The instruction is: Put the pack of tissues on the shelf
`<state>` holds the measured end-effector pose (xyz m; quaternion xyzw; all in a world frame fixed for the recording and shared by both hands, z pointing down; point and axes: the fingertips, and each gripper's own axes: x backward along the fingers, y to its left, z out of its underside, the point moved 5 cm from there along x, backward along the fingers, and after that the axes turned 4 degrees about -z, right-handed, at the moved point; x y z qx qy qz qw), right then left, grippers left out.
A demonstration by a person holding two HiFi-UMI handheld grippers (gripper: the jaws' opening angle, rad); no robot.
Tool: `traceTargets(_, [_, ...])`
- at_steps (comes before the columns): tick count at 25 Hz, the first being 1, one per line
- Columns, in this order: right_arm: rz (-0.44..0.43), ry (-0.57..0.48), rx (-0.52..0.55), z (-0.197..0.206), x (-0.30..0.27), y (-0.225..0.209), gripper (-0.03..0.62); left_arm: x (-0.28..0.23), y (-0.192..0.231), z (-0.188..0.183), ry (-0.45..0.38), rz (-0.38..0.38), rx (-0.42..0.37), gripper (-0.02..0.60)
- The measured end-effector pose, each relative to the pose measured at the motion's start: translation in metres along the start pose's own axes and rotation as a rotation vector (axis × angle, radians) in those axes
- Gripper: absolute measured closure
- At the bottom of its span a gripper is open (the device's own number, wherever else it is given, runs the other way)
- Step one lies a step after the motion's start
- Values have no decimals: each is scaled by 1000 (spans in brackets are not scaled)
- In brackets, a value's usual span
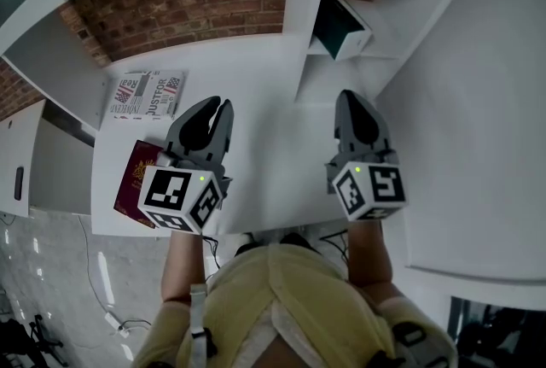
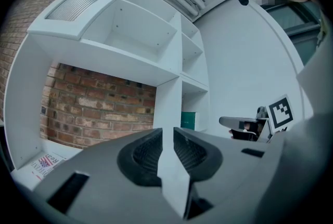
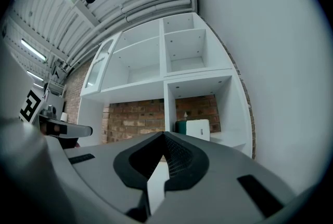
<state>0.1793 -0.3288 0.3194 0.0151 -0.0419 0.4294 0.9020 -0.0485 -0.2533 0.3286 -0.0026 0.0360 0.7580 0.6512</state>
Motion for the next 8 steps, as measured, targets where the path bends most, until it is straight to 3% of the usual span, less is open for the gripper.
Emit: traceTargets(8, [0,9,-5,3,5,-1,592,3,-2,0,-3,-4,-3,520])
